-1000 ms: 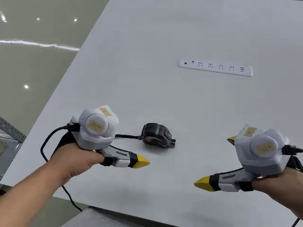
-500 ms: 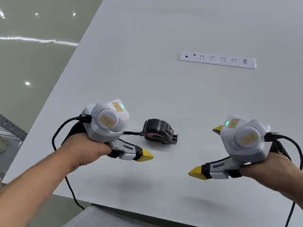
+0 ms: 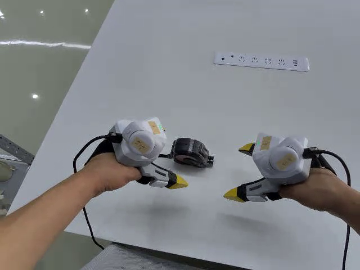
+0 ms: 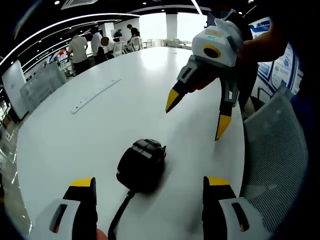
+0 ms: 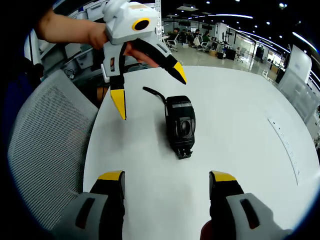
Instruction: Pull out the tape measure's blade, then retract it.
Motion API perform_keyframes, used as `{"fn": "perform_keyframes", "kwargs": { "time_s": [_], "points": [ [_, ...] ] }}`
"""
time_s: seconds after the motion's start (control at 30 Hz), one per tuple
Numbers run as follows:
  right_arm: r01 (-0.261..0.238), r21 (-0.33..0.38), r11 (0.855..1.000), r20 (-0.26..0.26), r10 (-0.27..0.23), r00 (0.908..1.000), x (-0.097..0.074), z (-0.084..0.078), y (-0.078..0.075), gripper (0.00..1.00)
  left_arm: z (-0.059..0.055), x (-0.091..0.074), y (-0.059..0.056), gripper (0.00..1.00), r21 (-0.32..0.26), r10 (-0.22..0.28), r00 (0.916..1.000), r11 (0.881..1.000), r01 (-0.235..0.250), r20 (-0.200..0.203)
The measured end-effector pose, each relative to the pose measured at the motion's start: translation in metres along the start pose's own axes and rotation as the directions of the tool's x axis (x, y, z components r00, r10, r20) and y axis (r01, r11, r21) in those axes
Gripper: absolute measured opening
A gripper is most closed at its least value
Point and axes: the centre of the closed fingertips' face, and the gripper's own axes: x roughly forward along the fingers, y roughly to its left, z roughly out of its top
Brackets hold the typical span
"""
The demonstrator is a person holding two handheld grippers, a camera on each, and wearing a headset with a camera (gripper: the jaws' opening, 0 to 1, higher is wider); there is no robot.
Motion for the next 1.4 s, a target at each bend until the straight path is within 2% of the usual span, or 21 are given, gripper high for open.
{"fn": "perform_keyframes", "kwargs": {
  "time_s": [0.4, 0.57, 1.0, 1.3, 1.4],
  "points": [
    [-0.04, -0.09, 0.995, -0.002, 0.04, 0.9992, 0.025, 0.0, -0.009, 0.53, 0.001, 0.018, 0.002, 0.77, 0.115, -0.047, 0.998, 0.992, 0.052, -0.042],
    [-0.053, -0.128, 0.99, 0.003, 0.054, 0.9985, 0.034, 0.0, -0.014, 0.43, 0.004, 0.026, 0.003, 0.74, 0.152, -0.06, 0.9971, 0.986, 0.067, -0.047],
    [-0.09, -0.156, 0.984, 0.009, 0.093, 0.9956, 0.059, 0.004, -0.021, 0.34, 0.008, 0.038, 0.007, 0.65, 0.203, -0.084, 0.9946, 0.975, 0.094, -0.061],
    [-0.095, -0.158, 0.983, 0.005, 0.097, 0.9953, 0.069, 0.003, -0.027, 0.26, 0.011, 0.04, 0.01, 0.55, 0.237, -0.094, 0.9935, 0.966, 0.107, -0.064],
    [-0.106, -0.15, 0.983, 0.02, 0.11, 0.9938, 0.07, 0.004, -0.027, 0.22, 0.013, 0.041, 0.009, 0.5, 0.255, -0.102, 0.9929, 0.96, 0.115, -0.061]
  ]
}}
